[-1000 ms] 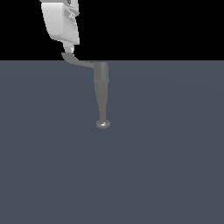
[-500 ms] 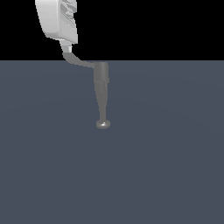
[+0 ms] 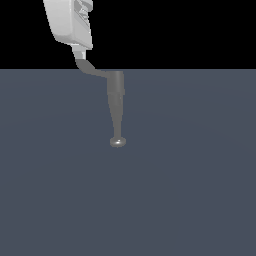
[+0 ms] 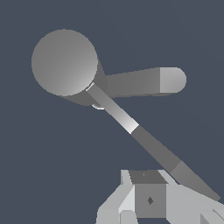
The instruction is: Turn on the faucet by rotating a designated handle.
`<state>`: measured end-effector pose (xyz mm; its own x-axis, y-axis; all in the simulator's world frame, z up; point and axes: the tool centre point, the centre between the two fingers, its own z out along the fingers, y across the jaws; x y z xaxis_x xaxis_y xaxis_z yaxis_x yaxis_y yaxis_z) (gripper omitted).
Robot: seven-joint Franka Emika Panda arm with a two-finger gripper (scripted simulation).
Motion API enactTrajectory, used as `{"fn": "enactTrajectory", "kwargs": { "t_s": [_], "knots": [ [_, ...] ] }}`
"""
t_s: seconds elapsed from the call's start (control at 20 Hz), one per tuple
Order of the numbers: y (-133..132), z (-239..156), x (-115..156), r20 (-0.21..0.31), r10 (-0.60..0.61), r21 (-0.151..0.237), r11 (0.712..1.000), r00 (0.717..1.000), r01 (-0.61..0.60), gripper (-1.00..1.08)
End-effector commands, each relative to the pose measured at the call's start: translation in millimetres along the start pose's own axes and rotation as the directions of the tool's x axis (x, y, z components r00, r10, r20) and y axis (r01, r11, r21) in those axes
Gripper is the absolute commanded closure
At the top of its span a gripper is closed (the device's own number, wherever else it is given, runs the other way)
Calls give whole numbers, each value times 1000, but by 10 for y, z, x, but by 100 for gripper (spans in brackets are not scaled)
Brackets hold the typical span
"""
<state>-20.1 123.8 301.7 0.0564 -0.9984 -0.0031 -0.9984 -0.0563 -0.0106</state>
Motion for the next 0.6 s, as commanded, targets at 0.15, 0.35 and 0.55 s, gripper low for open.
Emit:
{"fn": "enactTrajectory", "kwargs": {
  "t_s": [0.15,0.35,0.55],
  "knots": [
    [167,11,196,-2,8,-6,1000,1000,-8,108],
    [281,17,301,-3,8,-8,1000,1000,-8,108],
    [399,18,409,-3,7,-10,1000,1000,-7,108]
  ]
}}
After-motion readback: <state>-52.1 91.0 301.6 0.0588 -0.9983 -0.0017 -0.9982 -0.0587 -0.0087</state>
